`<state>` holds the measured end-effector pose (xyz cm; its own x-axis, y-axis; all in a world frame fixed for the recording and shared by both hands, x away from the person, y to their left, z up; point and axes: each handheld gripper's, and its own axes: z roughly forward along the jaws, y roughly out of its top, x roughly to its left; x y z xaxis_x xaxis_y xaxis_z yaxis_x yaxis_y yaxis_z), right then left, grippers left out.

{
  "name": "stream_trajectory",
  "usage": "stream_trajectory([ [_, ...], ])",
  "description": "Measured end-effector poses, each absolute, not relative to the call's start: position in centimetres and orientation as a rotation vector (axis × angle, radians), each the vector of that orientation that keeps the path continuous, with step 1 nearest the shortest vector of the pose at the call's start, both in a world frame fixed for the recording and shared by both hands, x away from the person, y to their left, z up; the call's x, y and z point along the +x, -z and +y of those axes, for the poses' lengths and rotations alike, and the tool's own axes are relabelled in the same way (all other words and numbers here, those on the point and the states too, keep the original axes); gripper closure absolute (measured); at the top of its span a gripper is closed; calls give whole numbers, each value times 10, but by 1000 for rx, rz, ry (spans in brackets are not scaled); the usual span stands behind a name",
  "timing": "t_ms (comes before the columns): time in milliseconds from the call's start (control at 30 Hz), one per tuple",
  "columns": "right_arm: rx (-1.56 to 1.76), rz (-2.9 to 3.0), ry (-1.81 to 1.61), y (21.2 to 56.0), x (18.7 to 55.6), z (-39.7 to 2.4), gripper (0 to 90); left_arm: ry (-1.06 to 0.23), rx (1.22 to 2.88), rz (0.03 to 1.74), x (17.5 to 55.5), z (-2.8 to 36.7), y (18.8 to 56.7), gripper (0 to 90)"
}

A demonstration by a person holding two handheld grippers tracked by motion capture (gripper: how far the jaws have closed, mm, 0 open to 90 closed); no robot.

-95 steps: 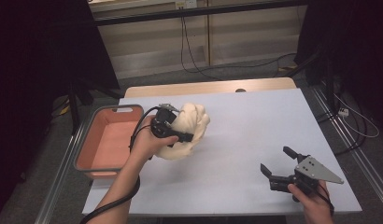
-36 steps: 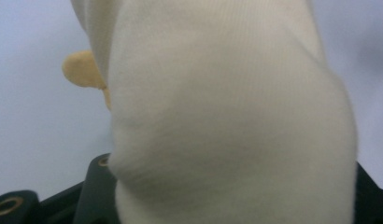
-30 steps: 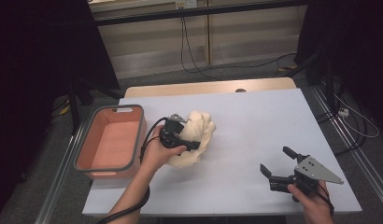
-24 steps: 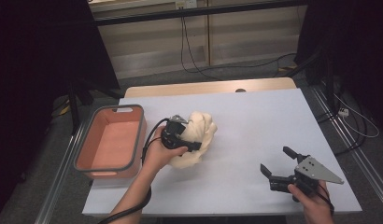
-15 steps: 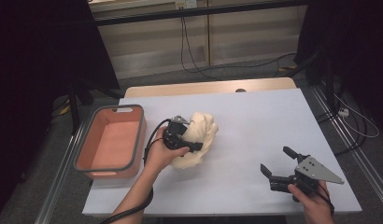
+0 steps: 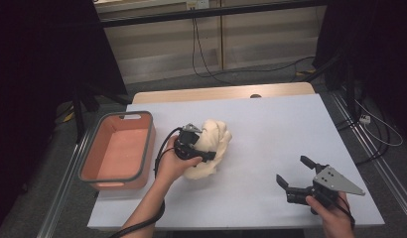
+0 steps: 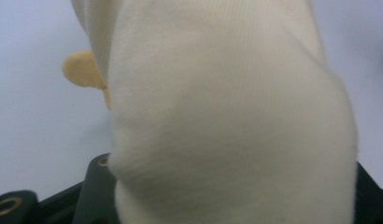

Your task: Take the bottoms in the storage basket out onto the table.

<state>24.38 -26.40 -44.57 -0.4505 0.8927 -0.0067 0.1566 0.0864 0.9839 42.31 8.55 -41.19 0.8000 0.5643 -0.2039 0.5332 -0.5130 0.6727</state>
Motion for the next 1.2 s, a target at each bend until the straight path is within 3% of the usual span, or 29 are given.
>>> stream_trajectory([
  [1200, 1045, 1706, -1423, 446, 244, -264, 20, -70, 2222, 783, 422, 67, 425, 414],
])
